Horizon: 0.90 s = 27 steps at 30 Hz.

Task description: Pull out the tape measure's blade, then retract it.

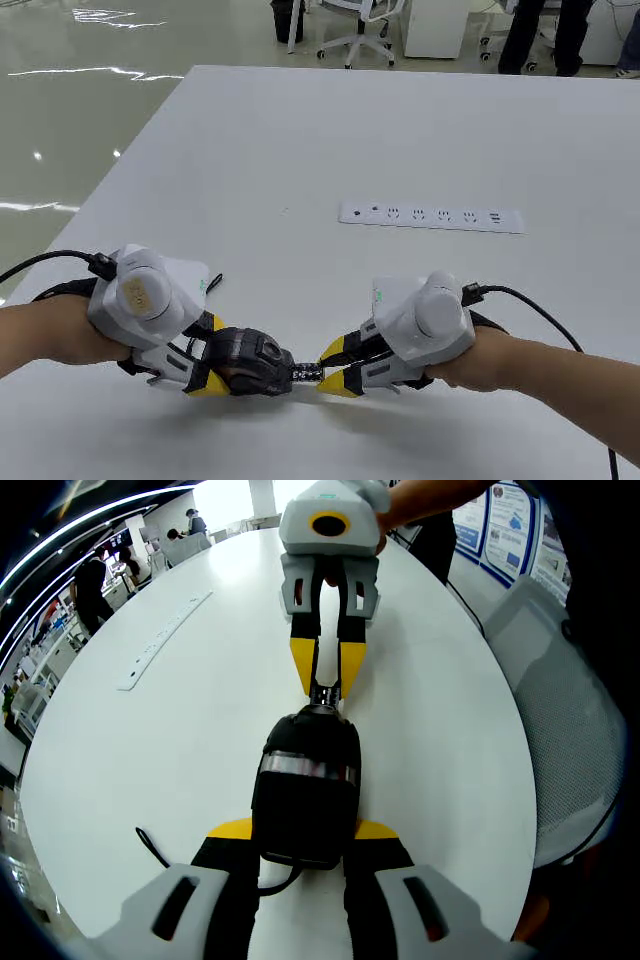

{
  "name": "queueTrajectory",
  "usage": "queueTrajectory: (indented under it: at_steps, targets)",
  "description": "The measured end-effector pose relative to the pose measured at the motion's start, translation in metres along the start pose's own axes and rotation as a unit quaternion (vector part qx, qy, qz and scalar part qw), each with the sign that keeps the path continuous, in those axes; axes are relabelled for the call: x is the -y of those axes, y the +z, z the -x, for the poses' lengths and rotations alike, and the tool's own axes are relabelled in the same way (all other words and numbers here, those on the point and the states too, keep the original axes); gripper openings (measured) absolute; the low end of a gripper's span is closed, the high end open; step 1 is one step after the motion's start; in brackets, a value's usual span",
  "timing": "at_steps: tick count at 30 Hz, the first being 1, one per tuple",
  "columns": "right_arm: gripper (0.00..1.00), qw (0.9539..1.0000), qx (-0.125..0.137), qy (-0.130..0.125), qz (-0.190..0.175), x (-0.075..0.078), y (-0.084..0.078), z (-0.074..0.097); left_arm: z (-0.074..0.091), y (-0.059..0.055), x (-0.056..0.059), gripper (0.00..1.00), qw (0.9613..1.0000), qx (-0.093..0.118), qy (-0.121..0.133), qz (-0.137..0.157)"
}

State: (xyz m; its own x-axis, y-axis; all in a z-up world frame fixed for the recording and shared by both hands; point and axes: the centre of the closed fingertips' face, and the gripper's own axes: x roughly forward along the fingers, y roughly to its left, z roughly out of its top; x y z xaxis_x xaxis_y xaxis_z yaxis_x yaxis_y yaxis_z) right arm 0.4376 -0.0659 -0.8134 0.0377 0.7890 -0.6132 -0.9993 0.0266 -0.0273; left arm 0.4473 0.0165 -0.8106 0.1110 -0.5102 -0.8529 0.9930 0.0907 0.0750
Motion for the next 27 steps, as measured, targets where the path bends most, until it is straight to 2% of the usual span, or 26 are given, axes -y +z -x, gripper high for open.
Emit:
queueTrajectory:
  at_steps: [27]
  targets:
    - [0.11, 1.0, 0.0, 0.002, -0.002, -0.0009, -0.0012, 0.004, 0.0012, 0.0006, 0.0015, 0.27, 1.0, -0.001, 0.0, 0.001]
